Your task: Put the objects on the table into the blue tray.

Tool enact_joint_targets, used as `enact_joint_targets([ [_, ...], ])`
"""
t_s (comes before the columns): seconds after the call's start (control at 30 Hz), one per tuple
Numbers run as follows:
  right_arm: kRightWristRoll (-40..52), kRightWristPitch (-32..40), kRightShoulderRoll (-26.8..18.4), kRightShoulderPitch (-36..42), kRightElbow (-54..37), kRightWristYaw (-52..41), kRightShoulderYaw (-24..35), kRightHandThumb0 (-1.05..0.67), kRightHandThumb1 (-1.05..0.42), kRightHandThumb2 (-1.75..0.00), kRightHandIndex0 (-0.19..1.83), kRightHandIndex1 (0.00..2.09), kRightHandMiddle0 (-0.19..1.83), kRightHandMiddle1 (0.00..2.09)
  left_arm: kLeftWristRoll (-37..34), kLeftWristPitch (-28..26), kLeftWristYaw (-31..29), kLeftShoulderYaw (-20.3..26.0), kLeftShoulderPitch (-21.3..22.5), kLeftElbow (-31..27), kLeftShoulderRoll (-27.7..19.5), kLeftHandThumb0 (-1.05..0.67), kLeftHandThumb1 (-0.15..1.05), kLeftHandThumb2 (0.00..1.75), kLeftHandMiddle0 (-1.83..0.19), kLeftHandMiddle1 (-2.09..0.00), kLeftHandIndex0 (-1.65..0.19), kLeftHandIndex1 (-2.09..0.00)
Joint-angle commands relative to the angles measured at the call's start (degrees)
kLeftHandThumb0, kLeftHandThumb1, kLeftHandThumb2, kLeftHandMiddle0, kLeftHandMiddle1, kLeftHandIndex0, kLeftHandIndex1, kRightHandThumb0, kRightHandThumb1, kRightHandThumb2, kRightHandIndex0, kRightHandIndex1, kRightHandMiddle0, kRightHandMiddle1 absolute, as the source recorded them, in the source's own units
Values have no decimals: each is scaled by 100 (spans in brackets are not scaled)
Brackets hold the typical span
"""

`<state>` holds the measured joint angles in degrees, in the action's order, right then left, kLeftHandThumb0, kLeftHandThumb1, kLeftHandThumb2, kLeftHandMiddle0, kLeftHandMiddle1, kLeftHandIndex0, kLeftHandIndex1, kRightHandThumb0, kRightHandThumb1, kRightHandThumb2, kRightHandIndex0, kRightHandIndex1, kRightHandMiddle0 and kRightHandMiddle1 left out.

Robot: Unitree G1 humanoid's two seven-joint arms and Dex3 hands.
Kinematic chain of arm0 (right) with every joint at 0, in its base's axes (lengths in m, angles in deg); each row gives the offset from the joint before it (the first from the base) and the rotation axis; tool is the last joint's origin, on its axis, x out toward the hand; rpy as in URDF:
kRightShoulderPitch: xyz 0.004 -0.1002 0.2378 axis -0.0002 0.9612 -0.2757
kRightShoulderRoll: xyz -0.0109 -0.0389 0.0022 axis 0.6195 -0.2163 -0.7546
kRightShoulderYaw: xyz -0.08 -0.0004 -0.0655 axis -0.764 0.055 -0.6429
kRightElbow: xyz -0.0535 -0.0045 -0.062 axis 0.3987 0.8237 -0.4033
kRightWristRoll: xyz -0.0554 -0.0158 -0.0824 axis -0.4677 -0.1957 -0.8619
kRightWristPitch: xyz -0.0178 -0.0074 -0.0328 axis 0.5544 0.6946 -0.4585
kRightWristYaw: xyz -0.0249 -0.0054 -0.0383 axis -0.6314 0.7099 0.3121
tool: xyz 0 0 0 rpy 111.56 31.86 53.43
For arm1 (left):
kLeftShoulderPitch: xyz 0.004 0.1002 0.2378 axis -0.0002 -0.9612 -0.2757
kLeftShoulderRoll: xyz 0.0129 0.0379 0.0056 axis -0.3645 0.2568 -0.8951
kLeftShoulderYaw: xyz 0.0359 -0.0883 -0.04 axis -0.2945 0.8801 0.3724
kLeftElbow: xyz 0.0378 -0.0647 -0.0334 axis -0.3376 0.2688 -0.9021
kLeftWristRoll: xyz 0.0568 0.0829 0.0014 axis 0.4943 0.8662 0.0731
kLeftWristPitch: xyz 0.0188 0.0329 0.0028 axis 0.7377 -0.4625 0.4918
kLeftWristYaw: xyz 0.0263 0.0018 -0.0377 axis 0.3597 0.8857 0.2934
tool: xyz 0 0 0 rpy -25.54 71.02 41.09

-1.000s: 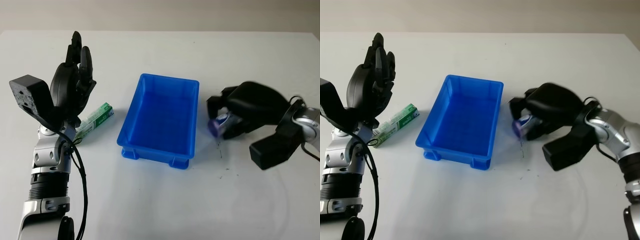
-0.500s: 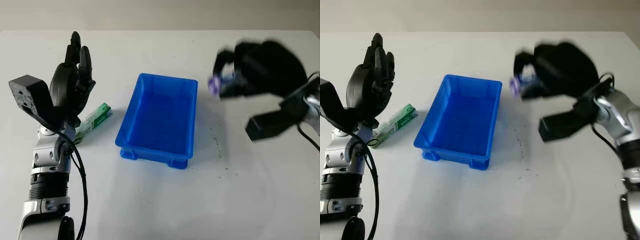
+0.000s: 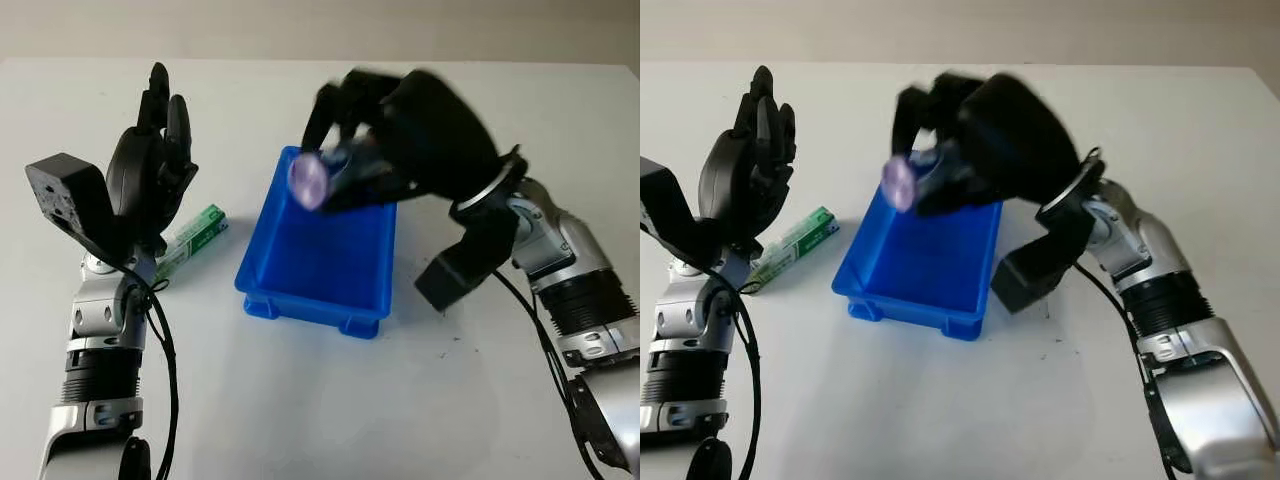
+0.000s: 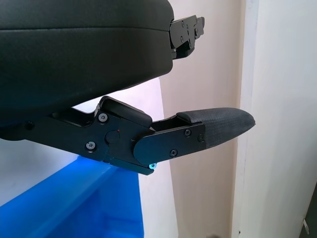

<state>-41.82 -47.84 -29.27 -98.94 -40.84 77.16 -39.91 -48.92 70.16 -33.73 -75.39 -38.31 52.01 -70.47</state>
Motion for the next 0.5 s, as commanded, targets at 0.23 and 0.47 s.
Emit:
enact_joint_targets([
  [0.23,363,1172,-605,6,-853,-2684,-144,-89,-105,-23,-19,1,-19,2,58,50,-33,-29,-45,-75,-62,-76,105,68,19,0,19,0],
  [0.47,254,1068,-573,184,-890,-1569,522,-92,-105,-40,-19,0,-19,0,54,65,-48,-5,6,-24,-62,-75,105,68,19,0,19,0],
])
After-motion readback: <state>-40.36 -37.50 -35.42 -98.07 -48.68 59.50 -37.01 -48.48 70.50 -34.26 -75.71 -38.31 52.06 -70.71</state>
